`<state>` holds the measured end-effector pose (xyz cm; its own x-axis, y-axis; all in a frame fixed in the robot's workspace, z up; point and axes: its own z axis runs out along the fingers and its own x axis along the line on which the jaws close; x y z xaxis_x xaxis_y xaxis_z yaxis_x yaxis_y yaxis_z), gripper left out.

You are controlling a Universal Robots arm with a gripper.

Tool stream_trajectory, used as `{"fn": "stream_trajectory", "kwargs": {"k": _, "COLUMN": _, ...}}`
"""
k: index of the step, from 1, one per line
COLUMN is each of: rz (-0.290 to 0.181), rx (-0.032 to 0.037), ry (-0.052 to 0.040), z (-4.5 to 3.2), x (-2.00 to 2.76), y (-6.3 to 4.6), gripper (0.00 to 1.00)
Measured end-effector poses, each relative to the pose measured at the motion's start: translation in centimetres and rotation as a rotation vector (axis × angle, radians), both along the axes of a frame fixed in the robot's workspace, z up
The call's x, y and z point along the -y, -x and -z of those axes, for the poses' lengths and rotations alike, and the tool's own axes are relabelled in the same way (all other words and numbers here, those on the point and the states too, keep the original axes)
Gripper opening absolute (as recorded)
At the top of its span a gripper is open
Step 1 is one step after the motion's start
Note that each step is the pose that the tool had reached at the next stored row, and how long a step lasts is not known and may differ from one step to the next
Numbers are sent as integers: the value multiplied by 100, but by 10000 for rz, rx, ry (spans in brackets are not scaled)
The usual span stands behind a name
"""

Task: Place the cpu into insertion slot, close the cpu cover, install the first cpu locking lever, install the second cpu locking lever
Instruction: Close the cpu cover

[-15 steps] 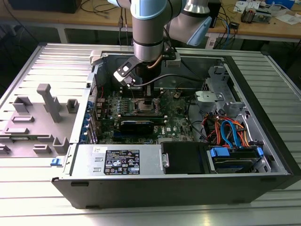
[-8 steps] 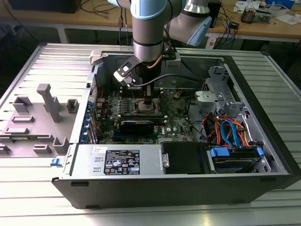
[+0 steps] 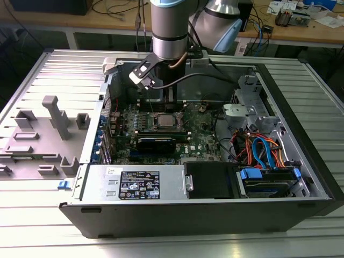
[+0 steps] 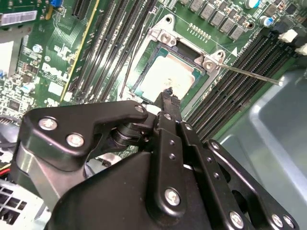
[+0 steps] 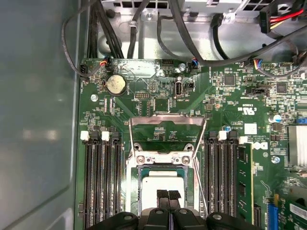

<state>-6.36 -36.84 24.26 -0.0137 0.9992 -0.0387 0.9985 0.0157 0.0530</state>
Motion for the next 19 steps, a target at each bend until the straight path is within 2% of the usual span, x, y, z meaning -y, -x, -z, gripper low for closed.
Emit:
{"fn": "stream_trajectory", "kwargs": {"k": 5, "rz": 0, "rx": 0, "ry": 40, "z": -138, "x": 0, "y": 0, "gripper": 11}}
{"fn": "stream_trajectory", "kwargs": {"k": 8, "rz": 0, "rx": -2, "ry": 84, "z": -263, "x": 0, "y": -1, "gripper": 11}}
{"fn": "stream_trajectory", "kwargs": {"k": 19, "rz": -1, "rx": -36, "ry": 112, "z": -274, "x": 0, "y": -119, "gripper": 11}}
